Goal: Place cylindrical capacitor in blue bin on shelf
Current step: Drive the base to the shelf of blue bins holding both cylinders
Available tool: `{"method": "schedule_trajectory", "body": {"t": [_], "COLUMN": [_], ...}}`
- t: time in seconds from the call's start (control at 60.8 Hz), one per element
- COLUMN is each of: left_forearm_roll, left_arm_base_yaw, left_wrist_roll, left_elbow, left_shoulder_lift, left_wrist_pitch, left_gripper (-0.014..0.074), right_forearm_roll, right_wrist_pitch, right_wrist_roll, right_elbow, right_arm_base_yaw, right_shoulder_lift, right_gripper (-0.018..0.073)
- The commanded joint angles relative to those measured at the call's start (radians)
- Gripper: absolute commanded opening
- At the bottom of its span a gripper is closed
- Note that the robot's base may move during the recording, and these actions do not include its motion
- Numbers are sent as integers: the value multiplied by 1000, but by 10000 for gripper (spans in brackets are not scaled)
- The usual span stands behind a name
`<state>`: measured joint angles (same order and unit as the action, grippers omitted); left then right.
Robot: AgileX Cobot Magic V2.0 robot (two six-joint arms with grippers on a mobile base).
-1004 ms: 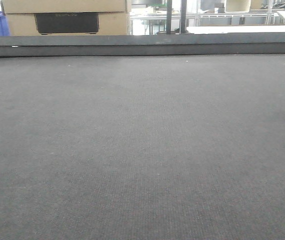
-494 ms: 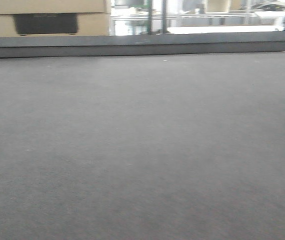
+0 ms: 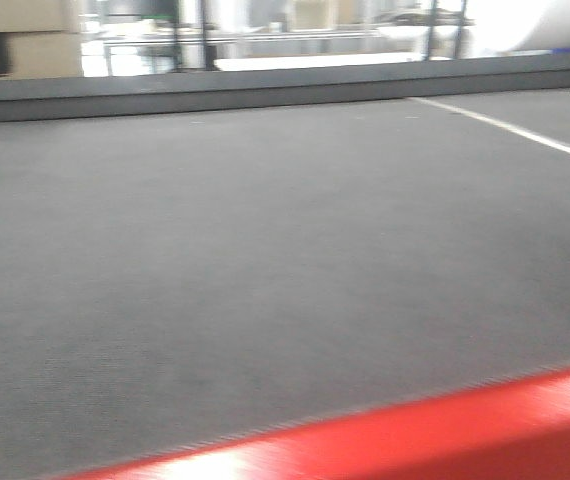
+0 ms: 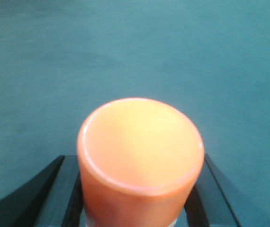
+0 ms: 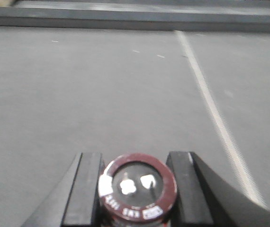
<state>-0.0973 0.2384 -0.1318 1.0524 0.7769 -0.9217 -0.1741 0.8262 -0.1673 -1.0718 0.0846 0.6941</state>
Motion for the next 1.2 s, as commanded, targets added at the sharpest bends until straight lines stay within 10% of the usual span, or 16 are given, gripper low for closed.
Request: {"method": "schedule_trajectory", "body": {"t": [0.0, 1.185], "left_forearm_roll": [-1, -1], "left_arm_base_yaw": [8, 8], "left_wrist_roll": [4, 4], "left_elbow": [10, 10], "left_shoulder_lift": [-4, -4], "left_wrist_pitch": [19, 19], "left_gripper": [-111, -111], "right_forearm_roll": [3, 3], "right_wrist_pitch": [-26, -26], "right_wrist_roll": [-7, -7], "right_elbow": [-6, -6], "right_arm_base_yaw": [3, 3], "right_shoulder_lift": [-5, -5], "right_gripper": [-25, -25]}}
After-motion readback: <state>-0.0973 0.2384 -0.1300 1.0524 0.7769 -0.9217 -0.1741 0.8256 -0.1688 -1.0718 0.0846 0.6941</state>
